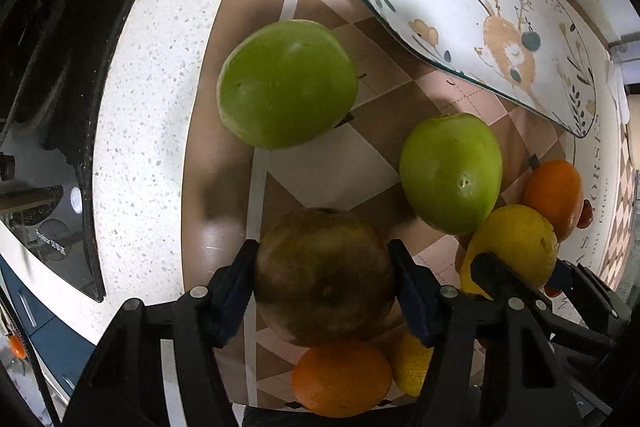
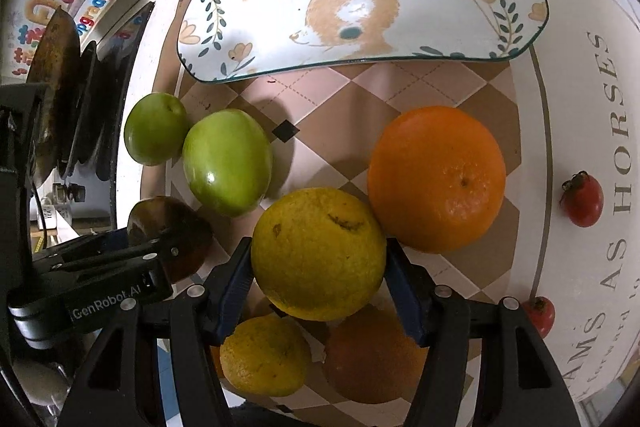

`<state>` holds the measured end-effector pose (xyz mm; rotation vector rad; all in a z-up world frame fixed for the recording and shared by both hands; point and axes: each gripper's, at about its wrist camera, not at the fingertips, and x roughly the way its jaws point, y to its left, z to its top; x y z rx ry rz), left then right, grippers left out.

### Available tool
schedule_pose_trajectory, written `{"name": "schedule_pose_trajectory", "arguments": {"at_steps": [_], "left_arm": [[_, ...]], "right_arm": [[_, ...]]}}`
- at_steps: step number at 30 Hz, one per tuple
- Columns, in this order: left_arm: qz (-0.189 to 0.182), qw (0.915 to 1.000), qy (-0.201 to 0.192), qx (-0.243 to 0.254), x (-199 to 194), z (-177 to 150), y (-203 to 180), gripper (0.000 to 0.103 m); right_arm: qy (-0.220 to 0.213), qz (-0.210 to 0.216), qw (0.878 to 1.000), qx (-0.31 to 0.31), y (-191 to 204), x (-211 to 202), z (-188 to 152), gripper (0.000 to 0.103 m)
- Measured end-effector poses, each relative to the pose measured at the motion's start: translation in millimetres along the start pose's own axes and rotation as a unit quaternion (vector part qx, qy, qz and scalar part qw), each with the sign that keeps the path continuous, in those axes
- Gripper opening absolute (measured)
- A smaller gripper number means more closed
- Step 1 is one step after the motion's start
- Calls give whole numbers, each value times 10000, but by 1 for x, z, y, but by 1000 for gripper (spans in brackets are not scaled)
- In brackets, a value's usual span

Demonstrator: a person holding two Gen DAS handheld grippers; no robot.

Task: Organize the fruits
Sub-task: 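Grasp the brown pear with the left tool while the right tool grasps a yellow lemon, then carry the pear and lemon onto the floral plate while opening both tools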

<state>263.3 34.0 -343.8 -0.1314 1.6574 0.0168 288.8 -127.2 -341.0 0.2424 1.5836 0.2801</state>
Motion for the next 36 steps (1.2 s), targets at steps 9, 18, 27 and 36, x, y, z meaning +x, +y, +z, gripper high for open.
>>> {"name": "schedule_pose_trajectory", "arguments": {"at_steps": [9, 18, 27, 36], "left_arm": [[33, 9991, -399, 117, -49, -4, -6, 62], [-540, 9918, -1135, 219, -132, 54, -32, 62], [-467, 9966, -497, 457, -86, 164, -82, 62], [-525, 9981, 177, 253, -33, 193, -90, 62]], "right_arm": [[-262, 281, 9993, -43, 2, -32, -6, 65], [-709, 384, 9967, 56, -22, -95, 64, 65], [114, -421, 9982, -410, -33, -52, 169, 65], [501, -703, 9944, -602, -47, -31, 192, 66]]}}
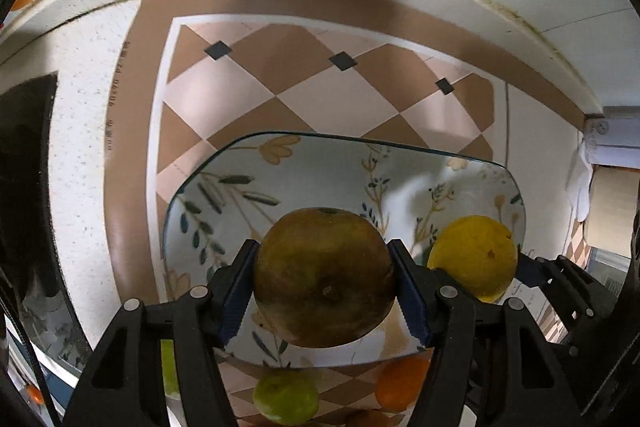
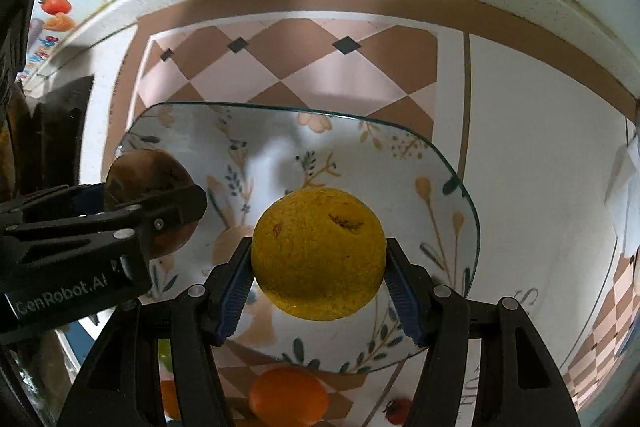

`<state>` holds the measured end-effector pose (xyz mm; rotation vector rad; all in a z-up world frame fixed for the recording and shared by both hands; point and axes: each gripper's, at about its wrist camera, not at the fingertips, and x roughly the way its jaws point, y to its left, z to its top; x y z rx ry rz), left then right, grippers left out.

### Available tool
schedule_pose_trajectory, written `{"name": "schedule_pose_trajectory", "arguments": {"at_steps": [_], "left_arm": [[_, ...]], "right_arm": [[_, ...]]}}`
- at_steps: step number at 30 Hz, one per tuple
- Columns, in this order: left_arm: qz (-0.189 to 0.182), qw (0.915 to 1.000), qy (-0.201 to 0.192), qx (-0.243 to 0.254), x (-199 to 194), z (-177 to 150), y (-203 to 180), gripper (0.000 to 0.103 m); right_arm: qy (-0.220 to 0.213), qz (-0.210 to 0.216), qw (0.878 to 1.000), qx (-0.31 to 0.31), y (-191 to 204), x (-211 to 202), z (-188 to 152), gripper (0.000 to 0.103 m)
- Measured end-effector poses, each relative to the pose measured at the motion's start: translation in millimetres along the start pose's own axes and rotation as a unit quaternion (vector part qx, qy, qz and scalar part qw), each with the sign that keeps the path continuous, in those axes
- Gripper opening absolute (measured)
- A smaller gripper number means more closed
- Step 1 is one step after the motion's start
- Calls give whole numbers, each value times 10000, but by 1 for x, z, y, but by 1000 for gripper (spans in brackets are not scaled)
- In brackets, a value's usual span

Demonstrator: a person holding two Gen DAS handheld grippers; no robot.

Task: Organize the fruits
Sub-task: 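Carry the pear and lemon onto the floral plate while opening both tools, then lift both open tools away from the plate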

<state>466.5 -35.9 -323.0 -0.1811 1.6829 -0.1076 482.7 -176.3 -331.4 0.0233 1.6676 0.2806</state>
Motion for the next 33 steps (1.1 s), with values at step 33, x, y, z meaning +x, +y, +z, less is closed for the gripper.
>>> {"name": "schedule_pose_trajectory", "arguments": {"at_steps": [33], "left_arm": [[919, 9804, -1736, 187, -86, -98, 13, 89]], "right_arm": [[-1447, -750, 9855, 466, 23, -97, -103, 93]]}}
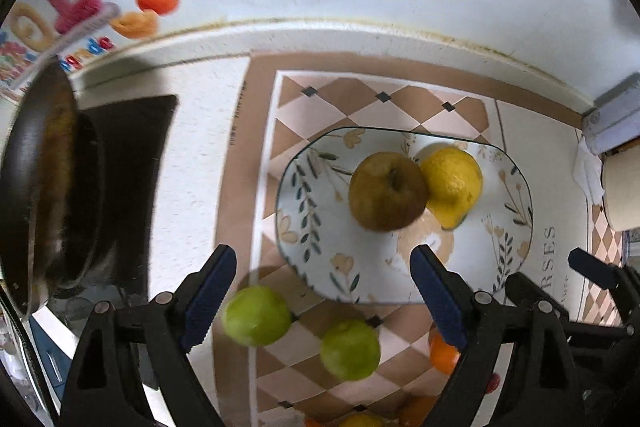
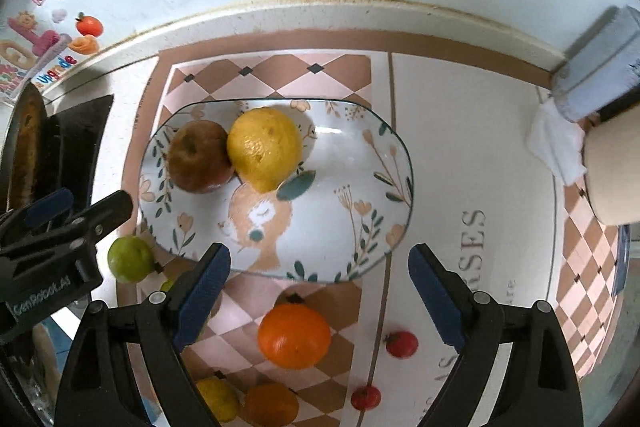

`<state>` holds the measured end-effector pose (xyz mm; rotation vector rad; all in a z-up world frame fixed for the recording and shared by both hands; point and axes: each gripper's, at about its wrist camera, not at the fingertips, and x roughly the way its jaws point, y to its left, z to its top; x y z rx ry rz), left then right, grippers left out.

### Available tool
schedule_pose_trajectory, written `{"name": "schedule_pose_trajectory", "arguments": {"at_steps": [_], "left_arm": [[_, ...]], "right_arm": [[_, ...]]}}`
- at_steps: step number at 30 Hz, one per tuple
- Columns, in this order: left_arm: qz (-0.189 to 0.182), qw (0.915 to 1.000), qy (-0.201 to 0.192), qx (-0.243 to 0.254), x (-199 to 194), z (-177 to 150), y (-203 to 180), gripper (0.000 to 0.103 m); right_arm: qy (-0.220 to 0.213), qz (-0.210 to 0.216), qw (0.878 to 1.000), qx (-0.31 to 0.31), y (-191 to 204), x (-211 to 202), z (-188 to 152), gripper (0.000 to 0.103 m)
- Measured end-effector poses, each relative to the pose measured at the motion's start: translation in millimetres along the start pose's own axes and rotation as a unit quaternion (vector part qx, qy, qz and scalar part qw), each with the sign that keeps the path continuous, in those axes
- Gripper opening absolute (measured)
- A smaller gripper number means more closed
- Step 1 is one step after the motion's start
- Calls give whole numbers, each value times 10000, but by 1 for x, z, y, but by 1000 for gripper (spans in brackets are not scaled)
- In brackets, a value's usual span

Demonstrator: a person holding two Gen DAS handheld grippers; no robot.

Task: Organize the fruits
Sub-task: 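Lift both open tools away from the plate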

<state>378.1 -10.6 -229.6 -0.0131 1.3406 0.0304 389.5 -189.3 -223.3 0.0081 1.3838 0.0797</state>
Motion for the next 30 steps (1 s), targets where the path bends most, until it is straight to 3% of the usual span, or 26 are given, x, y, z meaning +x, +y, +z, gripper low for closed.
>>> {"name": "schedule_pose_trajectory", "arguments": {"at_steps": [16, 30], "left_arm": [[-54, 9945, -1038, 121, -99, -60, 6, 89], [-200, 9891, -1443, 209, -147, -104, 9, 89]], "right_arm": [[-1016, -74, 9947, 103, 20, -104, -76, 93], [-1457, 50, 9891, 224, 27, -153, -125, 93]]}}
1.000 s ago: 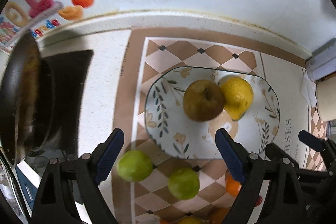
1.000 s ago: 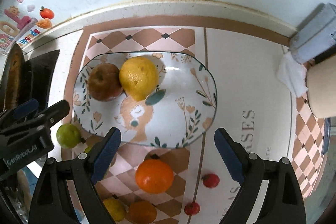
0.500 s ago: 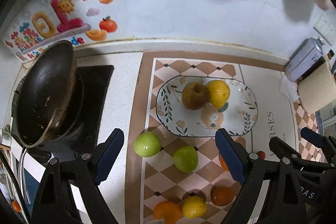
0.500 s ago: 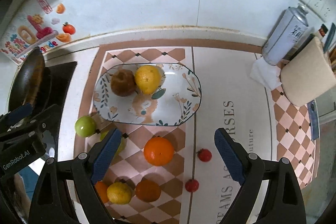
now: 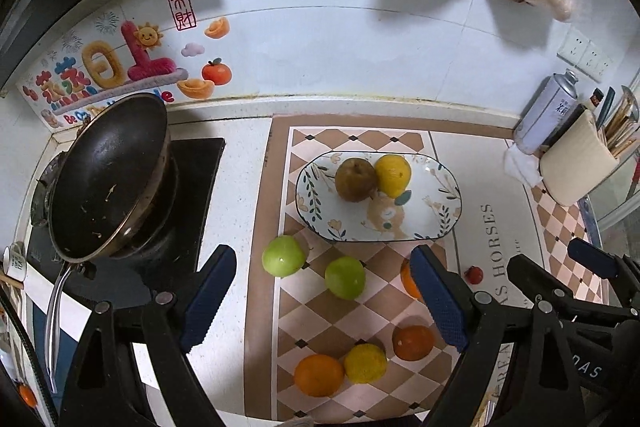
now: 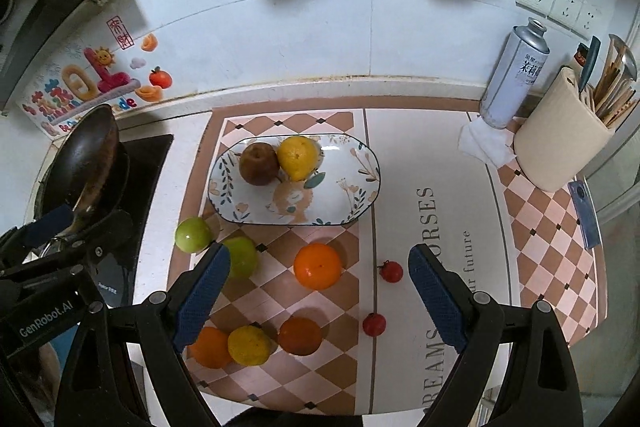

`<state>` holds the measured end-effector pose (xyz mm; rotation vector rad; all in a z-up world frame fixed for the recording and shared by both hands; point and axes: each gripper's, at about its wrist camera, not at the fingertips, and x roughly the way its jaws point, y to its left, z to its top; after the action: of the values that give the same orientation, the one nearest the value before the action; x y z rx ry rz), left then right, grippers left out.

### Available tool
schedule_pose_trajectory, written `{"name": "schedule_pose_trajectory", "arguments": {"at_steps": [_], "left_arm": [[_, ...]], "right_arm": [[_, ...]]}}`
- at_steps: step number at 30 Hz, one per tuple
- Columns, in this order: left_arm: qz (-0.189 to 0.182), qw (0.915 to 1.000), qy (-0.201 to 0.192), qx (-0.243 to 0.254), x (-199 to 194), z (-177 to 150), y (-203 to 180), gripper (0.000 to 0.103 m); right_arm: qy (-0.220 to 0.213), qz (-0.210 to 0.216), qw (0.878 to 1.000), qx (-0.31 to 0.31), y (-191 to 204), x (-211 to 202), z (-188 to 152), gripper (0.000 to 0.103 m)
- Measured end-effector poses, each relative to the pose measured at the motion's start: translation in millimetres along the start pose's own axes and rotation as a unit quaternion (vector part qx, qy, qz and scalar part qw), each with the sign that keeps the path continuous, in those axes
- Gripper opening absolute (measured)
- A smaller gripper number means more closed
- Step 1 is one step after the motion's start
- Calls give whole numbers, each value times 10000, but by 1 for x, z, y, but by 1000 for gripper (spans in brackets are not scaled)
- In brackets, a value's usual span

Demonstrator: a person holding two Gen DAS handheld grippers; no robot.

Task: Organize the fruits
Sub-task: 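Lift both open tools away from the plate, then grasp a green apple with the left tool while the right tool grasps a large orange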

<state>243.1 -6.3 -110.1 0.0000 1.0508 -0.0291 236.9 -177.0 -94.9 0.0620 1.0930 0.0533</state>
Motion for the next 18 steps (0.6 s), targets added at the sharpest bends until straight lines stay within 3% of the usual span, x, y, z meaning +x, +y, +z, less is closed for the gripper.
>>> {"name": "schedule_pose_trajectory", "arguments": {"at_steps": [8, 11, 18], "left_arm": [[-7, 9992, 285, -276, 24, -10, 14, 90], [42, 9974, 631, -335, 51, -14, 19, 100], [21, 9862, 1594, -443, 130, -27, 11, 100]], "right_arm": [[459, 225, 9983, 275, -14, 43, -15, 93], [745, 314, 9957, 444, -24, 77, -21, 93], [1406, 478, 9859, 775, -45, 157, -37, 93]]}}
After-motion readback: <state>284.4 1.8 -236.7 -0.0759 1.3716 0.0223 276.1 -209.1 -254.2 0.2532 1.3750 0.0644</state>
